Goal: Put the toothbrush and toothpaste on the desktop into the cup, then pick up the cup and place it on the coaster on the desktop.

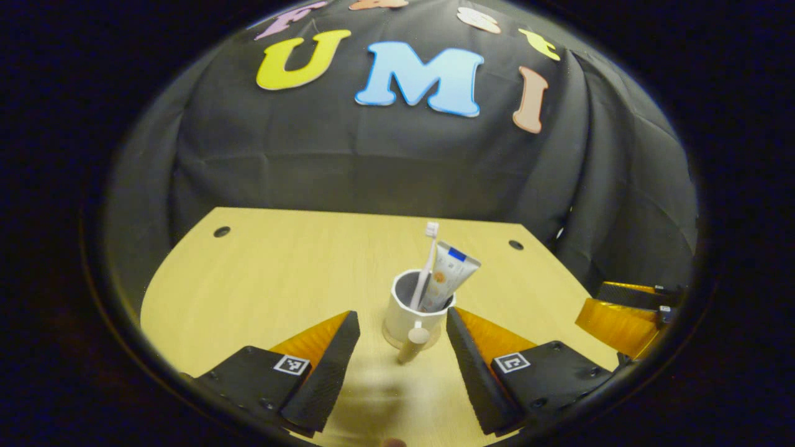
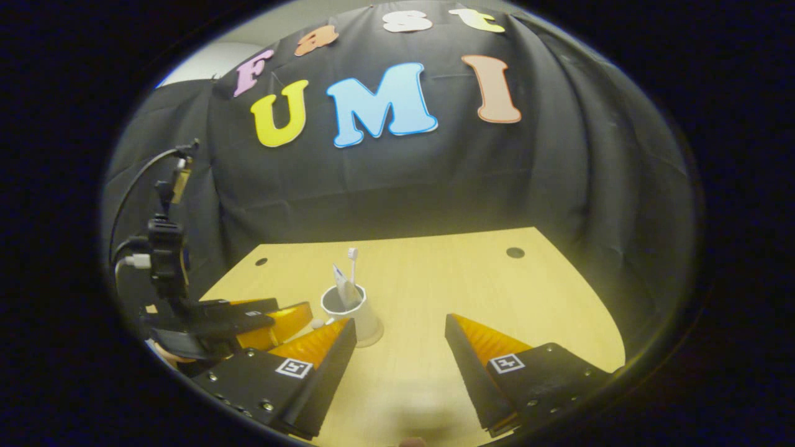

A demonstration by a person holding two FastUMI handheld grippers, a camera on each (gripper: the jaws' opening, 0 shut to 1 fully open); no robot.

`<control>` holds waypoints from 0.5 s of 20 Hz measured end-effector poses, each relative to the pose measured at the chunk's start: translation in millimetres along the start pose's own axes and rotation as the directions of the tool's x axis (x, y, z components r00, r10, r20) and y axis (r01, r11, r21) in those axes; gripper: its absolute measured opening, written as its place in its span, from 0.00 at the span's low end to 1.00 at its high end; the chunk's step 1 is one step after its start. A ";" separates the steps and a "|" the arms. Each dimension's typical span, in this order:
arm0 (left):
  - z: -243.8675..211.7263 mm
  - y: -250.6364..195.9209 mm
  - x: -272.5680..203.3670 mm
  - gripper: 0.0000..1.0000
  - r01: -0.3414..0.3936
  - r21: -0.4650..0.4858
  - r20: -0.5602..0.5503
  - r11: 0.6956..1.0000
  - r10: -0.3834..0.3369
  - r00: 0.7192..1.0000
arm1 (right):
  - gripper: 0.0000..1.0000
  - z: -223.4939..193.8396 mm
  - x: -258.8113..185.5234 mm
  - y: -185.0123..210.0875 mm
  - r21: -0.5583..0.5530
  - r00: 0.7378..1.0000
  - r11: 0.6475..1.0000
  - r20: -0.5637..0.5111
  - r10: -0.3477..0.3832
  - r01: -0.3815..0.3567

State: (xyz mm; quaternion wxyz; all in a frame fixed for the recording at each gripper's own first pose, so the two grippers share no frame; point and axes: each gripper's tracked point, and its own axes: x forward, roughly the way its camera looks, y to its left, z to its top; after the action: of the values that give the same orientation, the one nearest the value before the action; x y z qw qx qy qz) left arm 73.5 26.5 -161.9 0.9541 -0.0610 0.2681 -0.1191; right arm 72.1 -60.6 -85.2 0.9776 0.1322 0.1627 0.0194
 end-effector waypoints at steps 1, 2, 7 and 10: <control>9.9 6.1 -12.1 0.97 -0.018 0.007 0.043 1.000 0.018 0.999 | 0.88 6.1 -4.2 5.2 -0.021 1.000 1.000 0.027 -0.001 0.001; 19.1 10.7 -24.2 0.93 -0.034 0.019 0.087 0.999 0.032 0.996 | 0.88 13.0 -9.3 11.7 -0.043 0.998 0.999 0.059 0.001 0.001; 58.7 22.0 -86.7 0.92 -0.076 0.059 0.257 0.995 0.058 0.965 | 0.88 46.5 -31.2 43.5 -0.143 0.977 0.989 0.212 0.007 0.024; 68.4 28.6 -107.2 0.92 -0.083 0.076 0.317 0.994 0.054 0.947 | 0.88 50.3 -40.8 64.4 -0.183 0.966 0.983 0.259 0.015 0.033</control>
State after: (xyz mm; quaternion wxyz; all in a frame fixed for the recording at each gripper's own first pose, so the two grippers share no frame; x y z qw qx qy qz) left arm 26.3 85.5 -55.6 0.9899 -0.0277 0.1091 -0.0863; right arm 50.1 -14.5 -9.5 0.9986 0.0413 0.0315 0.0126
